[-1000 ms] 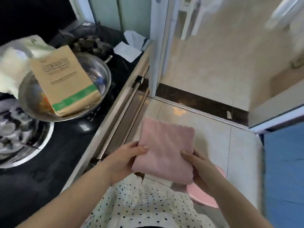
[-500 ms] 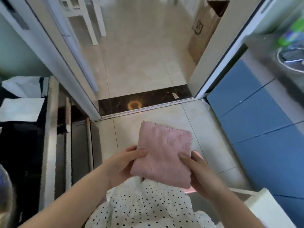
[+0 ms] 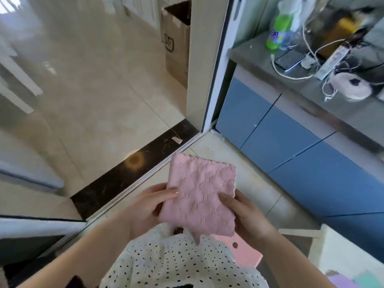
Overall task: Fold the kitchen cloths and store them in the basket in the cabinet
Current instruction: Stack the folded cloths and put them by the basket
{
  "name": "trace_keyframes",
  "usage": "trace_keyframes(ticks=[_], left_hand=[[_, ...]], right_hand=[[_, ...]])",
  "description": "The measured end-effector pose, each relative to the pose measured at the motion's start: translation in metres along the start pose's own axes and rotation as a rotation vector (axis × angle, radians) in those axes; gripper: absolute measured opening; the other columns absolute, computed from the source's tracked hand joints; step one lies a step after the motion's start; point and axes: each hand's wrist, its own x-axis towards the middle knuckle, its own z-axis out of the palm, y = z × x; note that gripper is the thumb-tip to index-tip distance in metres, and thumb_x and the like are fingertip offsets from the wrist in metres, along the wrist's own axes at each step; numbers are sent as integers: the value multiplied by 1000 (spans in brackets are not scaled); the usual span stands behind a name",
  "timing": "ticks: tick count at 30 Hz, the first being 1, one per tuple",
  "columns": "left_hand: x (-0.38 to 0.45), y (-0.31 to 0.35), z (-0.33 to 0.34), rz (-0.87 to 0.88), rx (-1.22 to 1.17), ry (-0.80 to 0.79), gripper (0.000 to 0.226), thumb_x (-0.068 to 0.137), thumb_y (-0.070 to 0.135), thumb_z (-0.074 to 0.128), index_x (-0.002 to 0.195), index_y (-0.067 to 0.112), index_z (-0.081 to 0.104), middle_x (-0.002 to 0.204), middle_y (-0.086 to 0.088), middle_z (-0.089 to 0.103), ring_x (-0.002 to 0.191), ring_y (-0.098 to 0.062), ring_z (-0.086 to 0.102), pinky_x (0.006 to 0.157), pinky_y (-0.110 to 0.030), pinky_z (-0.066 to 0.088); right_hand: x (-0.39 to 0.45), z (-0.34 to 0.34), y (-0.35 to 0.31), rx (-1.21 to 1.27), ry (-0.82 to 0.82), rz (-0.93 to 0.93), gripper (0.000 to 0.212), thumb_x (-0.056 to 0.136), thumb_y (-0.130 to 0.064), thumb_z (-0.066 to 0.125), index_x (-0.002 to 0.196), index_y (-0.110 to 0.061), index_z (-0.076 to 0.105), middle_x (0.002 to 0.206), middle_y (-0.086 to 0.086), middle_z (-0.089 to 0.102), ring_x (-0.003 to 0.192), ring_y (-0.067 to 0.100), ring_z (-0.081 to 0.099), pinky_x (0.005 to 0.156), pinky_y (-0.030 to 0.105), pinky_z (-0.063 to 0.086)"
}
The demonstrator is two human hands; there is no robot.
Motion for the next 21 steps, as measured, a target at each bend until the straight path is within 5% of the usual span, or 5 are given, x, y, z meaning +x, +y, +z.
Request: trace_keyframes(ticks=[2,7,14,21], left_hand=[[23,31,2,-39,21,-64,47,82,21,68,126,8,56,123,-15,63,116,-31,59,103,-48,41],[78,92,8,-85,129,-163,54,73,25,75,123,11,60,123,-13,63,117,-27,59,100,-42,43],[161,176,24,-215,248,-311,52,64,23,82,114,14,67,119,-13,66,112,-28,62,86,-41,54],[223,230,58,-352,393,-505,41,69,22,78,109,13,70,117,-15,67,109,-30,64,78,-37,56]], right_hand=[[14,-6,-19,47,58,-23,48,86,-29,65,128,-10,48,121,16,64,110,37,61,95,65,41],[41,-13,-54,151,198,-77,53,77,-30,68,124,-12,51,118,12,66,109,32,63,92,46,51],[81,-12,-91,340,411,-196,48,83,-25,65,126,-10,50,120,13,65,110,32,62,93,47,50],[101,-12,-123,591,578,-344,41,80,-17,63,119,-7,56,111,16,69,96,31,68,67,34,57]])
